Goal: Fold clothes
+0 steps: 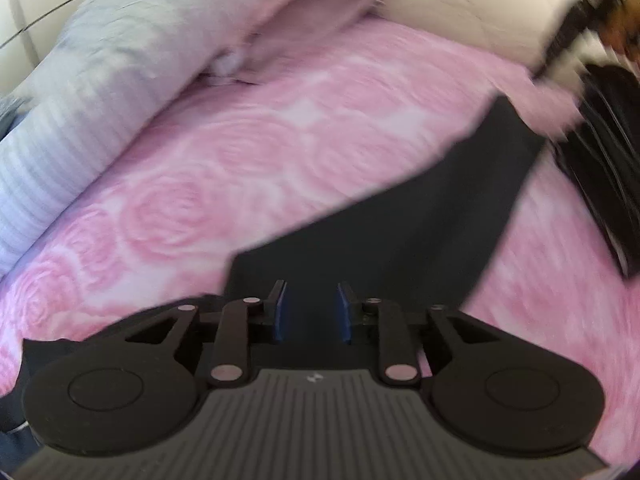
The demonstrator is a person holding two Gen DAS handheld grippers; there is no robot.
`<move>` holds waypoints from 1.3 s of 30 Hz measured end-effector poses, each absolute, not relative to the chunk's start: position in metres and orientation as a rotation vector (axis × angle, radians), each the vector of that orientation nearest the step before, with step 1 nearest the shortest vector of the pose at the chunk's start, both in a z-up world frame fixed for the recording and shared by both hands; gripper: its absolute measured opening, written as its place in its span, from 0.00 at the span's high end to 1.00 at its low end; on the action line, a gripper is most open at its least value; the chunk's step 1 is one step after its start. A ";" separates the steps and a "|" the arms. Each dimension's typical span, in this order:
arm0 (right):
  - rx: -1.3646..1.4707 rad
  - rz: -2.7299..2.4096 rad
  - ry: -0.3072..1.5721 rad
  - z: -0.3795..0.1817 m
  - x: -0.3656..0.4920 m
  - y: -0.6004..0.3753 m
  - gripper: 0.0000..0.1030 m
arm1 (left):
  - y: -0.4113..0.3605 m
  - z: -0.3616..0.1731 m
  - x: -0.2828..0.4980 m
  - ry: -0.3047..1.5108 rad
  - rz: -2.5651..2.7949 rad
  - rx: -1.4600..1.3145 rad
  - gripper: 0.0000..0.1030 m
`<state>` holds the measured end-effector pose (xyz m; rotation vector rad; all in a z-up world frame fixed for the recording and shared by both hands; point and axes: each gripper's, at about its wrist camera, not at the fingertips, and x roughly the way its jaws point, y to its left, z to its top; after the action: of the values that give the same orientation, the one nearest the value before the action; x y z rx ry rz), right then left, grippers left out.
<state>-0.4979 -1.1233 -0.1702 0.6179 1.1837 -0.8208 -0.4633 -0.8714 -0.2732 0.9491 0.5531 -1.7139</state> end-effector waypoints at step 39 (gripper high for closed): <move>-0.442 -0.255 1.803 -0.289 -0.414 -0.958 0.96 | -0.720 -0.260 -0.433 0.512 -1.497 1.080 0.77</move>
<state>-0.4136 -0.9579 -0.2886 -0.4418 1.8028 -0.2546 -0.4334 -0.7201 -0.2598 1.0799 0.5118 -1.4970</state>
